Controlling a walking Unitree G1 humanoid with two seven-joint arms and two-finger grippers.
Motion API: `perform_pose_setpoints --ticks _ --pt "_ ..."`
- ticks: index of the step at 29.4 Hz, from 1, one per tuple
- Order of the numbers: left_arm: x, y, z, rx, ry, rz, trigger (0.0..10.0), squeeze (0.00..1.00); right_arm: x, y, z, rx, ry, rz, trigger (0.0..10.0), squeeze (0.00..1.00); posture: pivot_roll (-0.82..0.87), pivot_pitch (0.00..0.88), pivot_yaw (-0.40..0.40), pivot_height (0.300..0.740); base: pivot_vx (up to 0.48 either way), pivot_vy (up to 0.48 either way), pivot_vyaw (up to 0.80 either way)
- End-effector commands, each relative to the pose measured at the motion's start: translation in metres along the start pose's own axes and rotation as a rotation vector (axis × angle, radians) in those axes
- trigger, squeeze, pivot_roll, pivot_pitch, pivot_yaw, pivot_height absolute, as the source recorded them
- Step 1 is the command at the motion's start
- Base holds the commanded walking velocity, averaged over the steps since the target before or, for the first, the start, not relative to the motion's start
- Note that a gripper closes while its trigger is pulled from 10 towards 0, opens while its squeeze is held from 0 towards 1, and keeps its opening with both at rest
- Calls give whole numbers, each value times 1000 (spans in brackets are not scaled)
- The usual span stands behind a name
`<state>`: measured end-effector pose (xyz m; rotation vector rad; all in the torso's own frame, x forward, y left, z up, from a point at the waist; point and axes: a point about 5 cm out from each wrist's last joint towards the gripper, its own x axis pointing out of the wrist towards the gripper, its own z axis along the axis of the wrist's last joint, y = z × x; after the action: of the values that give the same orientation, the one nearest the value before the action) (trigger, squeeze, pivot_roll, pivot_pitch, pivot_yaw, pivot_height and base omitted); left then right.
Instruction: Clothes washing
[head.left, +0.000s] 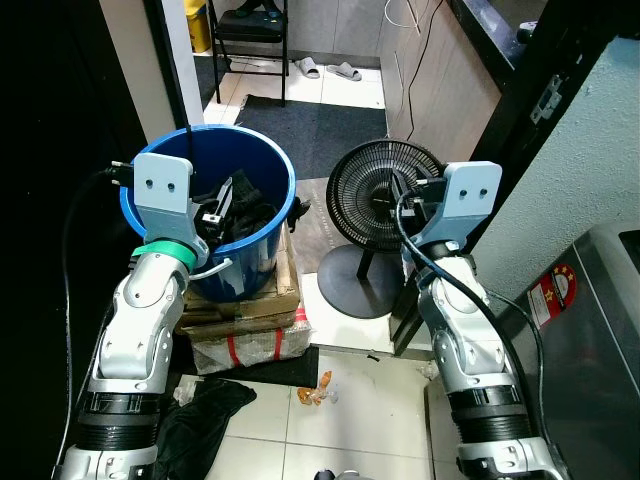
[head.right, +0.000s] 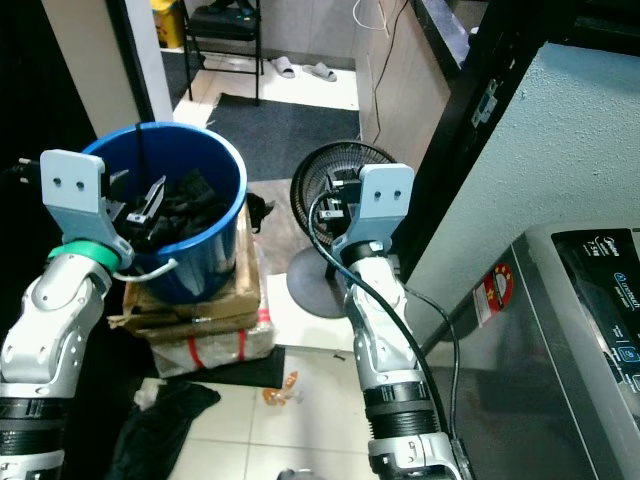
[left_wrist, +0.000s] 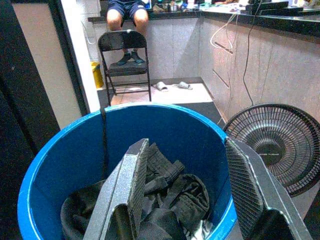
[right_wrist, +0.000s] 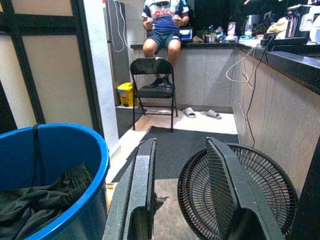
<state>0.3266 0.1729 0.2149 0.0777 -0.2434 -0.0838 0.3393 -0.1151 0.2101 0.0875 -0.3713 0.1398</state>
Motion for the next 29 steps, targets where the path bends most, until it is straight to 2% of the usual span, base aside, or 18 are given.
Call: perform_pose_setpoints --ticks 1,18,29 --pt "2 -3 2 3 -9 -7 10000 0 1 -2 0 2 -1 -2 10000 0 27 22 -15 740 0 0 0" --pt "2 -1 3 7 -12 4 10000 0 0 -6 -1 -8 12 -15 10000 0 12 33 -11 740 0 0 0" --pt "1 -6 0 21 -7 1 10000 0 -3 -10 -5 -17 27 -25 10000 0 3 35 -19 740 0 0 0"
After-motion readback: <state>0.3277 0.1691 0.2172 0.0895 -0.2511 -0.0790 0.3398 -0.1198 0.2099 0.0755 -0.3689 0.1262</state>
